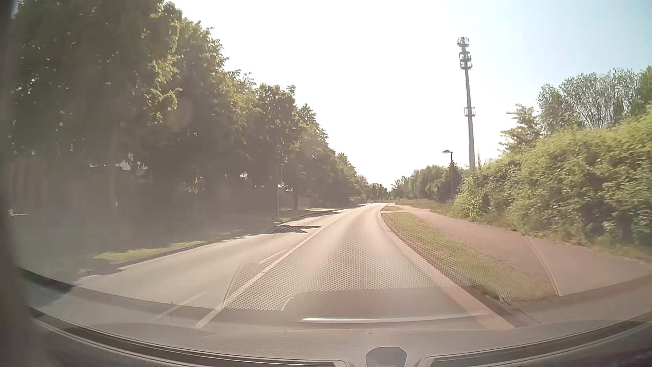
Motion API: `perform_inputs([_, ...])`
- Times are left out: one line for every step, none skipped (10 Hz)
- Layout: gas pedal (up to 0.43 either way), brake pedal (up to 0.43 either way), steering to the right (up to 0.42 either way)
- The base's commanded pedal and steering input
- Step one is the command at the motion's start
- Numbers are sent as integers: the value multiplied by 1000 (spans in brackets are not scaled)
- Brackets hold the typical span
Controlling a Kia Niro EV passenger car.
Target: Follow the waypoints while adhering to traffic rules and regulations
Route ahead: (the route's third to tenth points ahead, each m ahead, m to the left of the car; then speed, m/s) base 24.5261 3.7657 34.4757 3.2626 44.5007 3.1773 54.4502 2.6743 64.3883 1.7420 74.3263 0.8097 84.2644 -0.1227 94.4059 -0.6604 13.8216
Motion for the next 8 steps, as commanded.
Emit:
perform_inputs([150,6,3])
perform_inputs([138,6,3])
perform_inputs([138,6,4])
perform_inputs([138,6,3])
perform_inputs([138,6,3])
perform_inputs([138,6,4])
perform_inputs([138,6,3])
perform_inputs([138,6,4])
